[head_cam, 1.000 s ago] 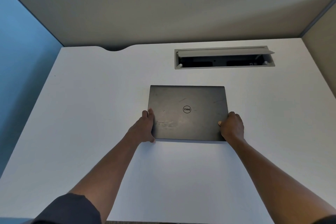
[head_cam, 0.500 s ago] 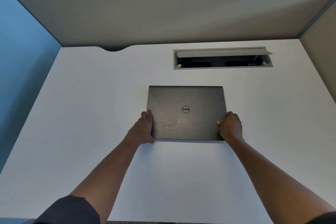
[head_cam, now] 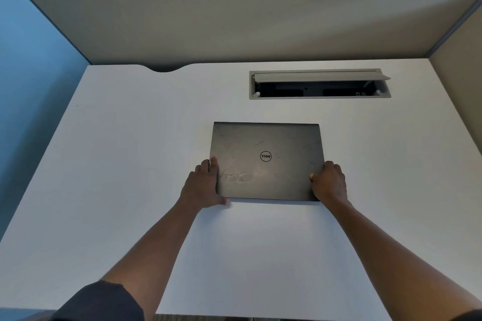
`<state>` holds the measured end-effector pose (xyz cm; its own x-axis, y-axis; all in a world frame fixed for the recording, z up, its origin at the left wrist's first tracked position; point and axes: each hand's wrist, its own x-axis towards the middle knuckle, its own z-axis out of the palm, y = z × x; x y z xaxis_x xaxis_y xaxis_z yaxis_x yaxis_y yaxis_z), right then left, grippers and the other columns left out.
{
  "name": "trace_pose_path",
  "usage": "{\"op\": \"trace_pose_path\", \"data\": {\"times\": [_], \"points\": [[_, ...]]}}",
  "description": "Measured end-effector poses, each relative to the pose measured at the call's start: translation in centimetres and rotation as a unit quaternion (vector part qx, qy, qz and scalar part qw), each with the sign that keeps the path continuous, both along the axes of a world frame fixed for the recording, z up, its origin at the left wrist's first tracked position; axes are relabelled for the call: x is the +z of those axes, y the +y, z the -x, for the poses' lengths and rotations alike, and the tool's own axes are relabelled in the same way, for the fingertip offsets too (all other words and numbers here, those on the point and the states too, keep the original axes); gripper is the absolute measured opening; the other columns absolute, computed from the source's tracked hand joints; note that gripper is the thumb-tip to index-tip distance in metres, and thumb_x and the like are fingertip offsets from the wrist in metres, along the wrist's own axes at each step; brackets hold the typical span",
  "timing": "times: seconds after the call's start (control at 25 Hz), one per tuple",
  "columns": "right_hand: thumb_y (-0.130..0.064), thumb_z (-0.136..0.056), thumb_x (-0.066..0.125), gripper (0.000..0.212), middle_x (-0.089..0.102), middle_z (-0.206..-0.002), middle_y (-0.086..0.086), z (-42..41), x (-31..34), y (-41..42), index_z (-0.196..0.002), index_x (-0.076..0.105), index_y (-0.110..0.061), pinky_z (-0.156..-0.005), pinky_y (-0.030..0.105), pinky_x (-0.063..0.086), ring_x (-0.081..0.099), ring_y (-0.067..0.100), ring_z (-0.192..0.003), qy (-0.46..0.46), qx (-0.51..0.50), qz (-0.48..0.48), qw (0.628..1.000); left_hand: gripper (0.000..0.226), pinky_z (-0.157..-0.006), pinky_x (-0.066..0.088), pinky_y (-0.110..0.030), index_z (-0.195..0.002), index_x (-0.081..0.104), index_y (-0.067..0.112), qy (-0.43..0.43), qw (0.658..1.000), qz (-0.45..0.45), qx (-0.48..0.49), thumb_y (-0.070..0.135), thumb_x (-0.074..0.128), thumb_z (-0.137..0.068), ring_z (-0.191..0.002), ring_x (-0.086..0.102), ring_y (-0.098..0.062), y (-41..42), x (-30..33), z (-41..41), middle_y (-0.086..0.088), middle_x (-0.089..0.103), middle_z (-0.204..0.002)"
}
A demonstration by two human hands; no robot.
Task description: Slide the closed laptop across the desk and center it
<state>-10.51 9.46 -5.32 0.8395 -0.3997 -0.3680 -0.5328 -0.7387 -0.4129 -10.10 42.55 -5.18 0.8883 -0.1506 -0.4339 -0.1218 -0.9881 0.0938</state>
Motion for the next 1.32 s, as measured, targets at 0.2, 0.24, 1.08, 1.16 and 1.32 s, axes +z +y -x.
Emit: {"op": "trace_pose_path", "data": {"times": [0.2, 0.24, 1.08, 1.16, 1.32], "points": [[-0.014, -0.088, 0.057, 0.046, 0.052, -0.129, 0.018, -0.2, 0.5, 1.0, -0.131, 0.044, -0.005, -0.093, 0.047, 0.045, 0.050, 0.040, -0.115, -0.063, 0.035, 0.034, 0.997, 0.105, -0.108, 0.036, -0.042, -0.153, 0.025, 0.007, -0.121, 0.992, 0.024, 0.012, 0.079, 0.047, -0.080, -0.135, 0.039, -0.032, -0.7, -0.3, 1.3, -0.014, 0.029, -0.159], [-0.014, -0.088, 0.057, 0.049, 0.052, -0.131, 0.018, -0.3, 0.5, 1.4, -0.134, 0.043, -0.005, -0.095, 0.047, 0.045, 0.050, 0.039, -0.116, -0.068, 0.046, 0.042, 0.996, 0.099, -0.111, 0.034, -0.042, -0.153, 0.026, 0.005, -0.132, 0.991, 0.029, 0.014, 0.075, 0.044, -0.085, -0.138, 0.037, -0.032, -1.1, -0.3, 1.3, -0.015, 0.027, -0.160], [-0.055, -0.099, 0.031, 0.081, -0.001, -0.169, 0.010, 1.2, -4.3, 5.5, -0.160, 0.006, -0.008, -0.125, 0.043, -0.003, -0.004, 0.028, -0.156, -0.060, 0.283, 0.086, 0.953, 0.072, -0.126, 0.005, -0.047, -0.160, 0.002, 0.008, -0.104, 0.993, 0.058, -0.002, 0.044, 0.028, -0.104, -0.156, -0.003, -0.029, -9.1, -3.9, 0.6, -0.012, -0.003, -0.169], [-0.056, -0.099, 0.025, 0.080, 0.001, -0.169, 0.011, 1.4, -4.8, 5.5, -0.160, 0.006, -0.007, -0.125, 0.043, -0.001, -0.002, 0.028, -0.156, -0.070, 0.288, 0.111, 0.949, 0.072, -0.126, 0.004, -0.047, -0.160, 0.001, 0.008, -0.107, 0.992, 0.065, 0.005, 0.044, 0.028, -0.103, -0.156, -0.004, -0.029, -9.3, -4.1, 0.7, -0.012, -0.004, -0.169], [-0.057, -0.098, 0.020, 0.080, 0.008, -0.168, 0.012, 1.7, -5.5, 5.8, -0.159, 0.012, -0.007, -0.126, 0.045, 0.006, 0.005, 0.029, -0.156, -0.093, 0.281, 0.151, 0.943, 0.073, -0.127, 0.003, -0.047, -0.160, 0.002, 0.009, -0.117, 0.991, 0.059, 0.010, 0.046, 0.026, -0.102, -0.156, -0.005, -0.029, -9.4, -4.2, 0.9, -0.012, -0.003, -0.169]]}}
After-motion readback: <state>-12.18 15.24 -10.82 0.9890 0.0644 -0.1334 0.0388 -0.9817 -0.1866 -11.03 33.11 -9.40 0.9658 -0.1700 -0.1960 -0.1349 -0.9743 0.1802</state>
